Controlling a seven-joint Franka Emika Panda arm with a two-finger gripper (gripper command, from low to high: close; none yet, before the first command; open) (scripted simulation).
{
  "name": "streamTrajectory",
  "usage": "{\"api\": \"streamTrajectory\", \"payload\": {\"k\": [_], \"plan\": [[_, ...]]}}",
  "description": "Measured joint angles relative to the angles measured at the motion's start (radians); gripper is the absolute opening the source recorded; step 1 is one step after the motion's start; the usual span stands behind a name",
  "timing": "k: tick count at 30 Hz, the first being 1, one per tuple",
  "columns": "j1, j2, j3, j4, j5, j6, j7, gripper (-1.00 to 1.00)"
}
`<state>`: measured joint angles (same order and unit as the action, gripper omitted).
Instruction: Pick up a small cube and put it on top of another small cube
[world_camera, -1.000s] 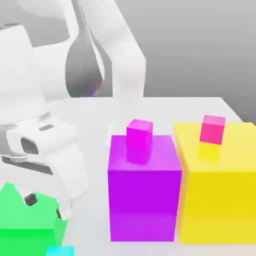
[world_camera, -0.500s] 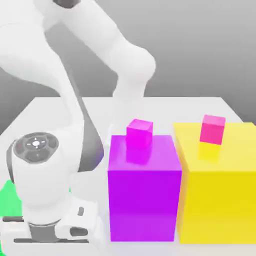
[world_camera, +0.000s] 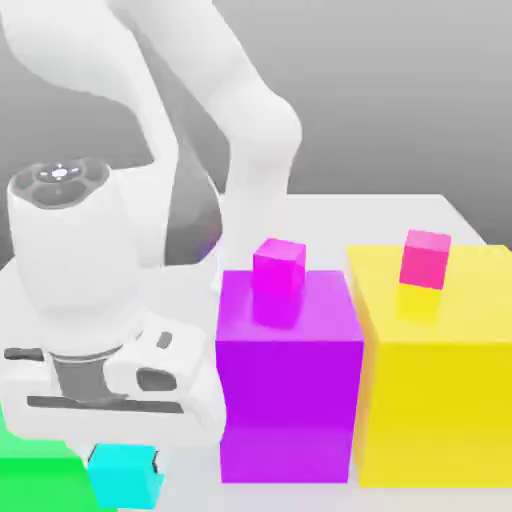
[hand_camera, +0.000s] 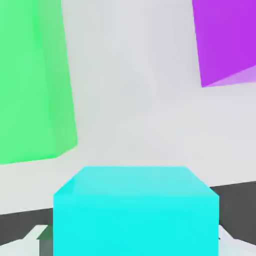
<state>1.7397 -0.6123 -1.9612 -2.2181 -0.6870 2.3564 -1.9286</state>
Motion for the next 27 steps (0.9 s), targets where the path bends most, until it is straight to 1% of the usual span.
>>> {"api": "streamTrajectory", "payload": {"k": [6,10,14,18,22,27], "plan": [[-0.202,0.062,0.243,-0.061,0.145,-0.035,0.105,-1.0],[-0.364,0.067,0.433,-0.098,0.2,-0.078,0.201,-1.0],[-0.512,0.037,0.617,-0.131,0.219,-0.133,0.323,-1.0],[-0.633,-0.008,0.777,-0.164,0.225,-0.193,0.456,-1.0],[-0.727,-0.056,0.914,-0.196,0.227,-0.254,0.594,-1.0],[-0.818,-0.11,1.063,-0.236,0.234,-0.328,0.769,-1.0]]}}
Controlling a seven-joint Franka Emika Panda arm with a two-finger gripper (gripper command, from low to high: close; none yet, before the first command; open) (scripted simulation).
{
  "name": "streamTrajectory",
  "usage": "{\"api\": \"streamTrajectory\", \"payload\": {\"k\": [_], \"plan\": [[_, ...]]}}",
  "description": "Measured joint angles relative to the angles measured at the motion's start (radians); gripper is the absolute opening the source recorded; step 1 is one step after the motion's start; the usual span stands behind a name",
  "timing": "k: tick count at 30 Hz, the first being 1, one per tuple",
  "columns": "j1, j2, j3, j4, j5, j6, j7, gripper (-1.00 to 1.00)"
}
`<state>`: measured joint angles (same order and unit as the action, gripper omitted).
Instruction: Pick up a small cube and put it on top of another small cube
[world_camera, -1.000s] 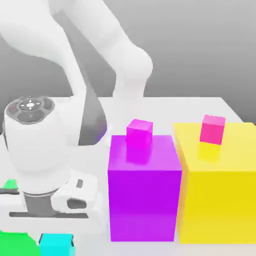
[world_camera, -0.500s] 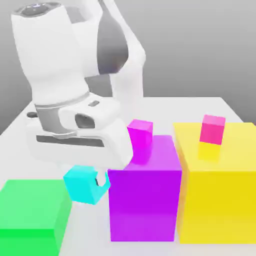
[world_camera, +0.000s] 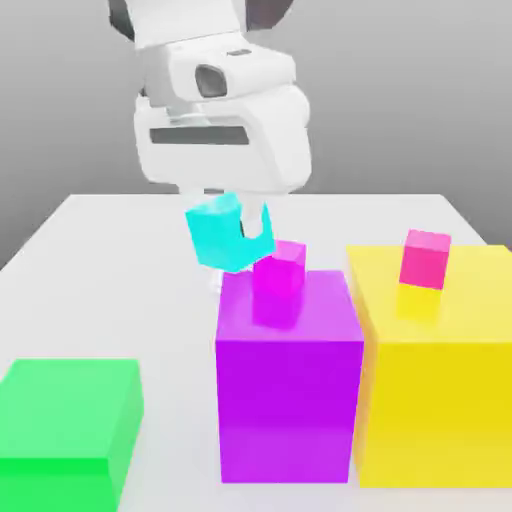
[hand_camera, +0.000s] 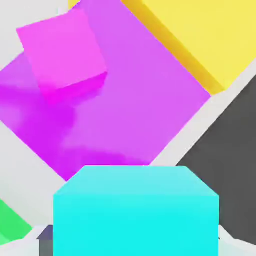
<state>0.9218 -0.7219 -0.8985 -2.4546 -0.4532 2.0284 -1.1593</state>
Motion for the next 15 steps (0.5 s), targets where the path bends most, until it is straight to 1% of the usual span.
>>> {"api": "streamTrajectory", "payload": {"k": [7,13,15], "plan": [[-0.091,-0.055,0.176,-0.058,0.017,-0.098,0.247,-1.0],[-0.152,-0.077,0.308,-0.11,0.041,-0.174,0.457,-1.0],[-0.164,-0.069,0.318,-0.144,0.036,-0.155,0.502,-1.0]]}}
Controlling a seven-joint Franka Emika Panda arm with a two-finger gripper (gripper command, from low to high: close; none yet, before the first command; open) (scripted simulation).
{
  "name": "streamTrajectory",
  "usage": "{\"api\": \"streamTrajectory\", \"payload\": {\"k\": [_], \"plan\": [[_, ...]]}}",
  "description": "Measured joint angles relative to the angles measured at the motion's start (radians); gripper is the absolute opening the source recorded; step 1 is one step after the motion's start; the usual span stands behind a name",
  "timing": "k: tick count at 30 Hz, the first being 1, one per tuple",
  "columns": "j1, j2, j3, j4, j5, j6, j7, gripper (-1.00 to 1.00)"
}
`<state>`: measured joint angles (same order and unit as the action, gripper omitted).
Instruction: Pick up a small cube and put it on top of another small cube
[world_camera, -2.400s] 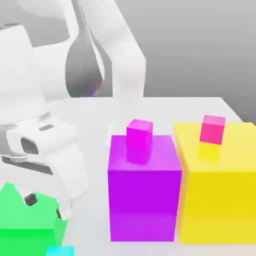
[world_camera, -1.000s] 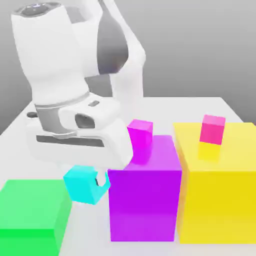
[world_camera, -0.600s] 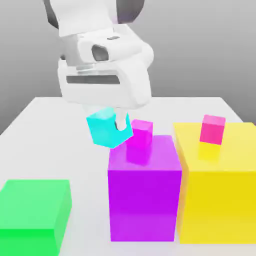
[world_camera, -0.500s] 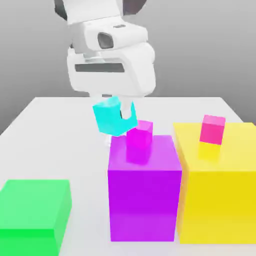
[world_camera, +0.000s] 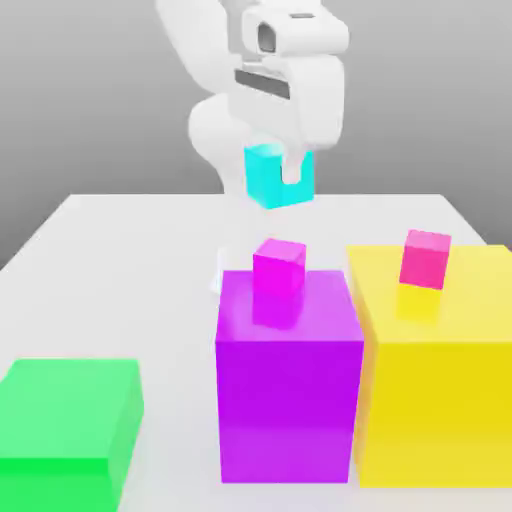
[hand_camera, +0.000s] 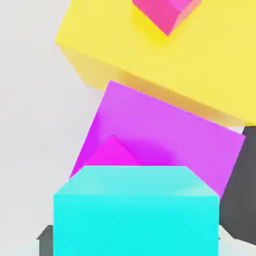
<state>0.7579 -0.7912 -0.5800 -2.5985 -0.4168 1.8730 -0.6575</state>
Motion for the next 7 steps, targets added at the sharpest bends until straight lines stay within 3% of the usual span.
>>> {"api": "streamTrajectory", "payload": {"k": [3,4,7], "plan": [[-0.009,0.033,-0.037,-0.08,-0.032,0.107,0.017,-1.0],[-0.011,0.041,-0.047,-0.099,-0.04,0.133,0.019,1.0],[-0.011,0.041,-0.047,-0.099,-0.04,0.133,0.019,1.0]]}}
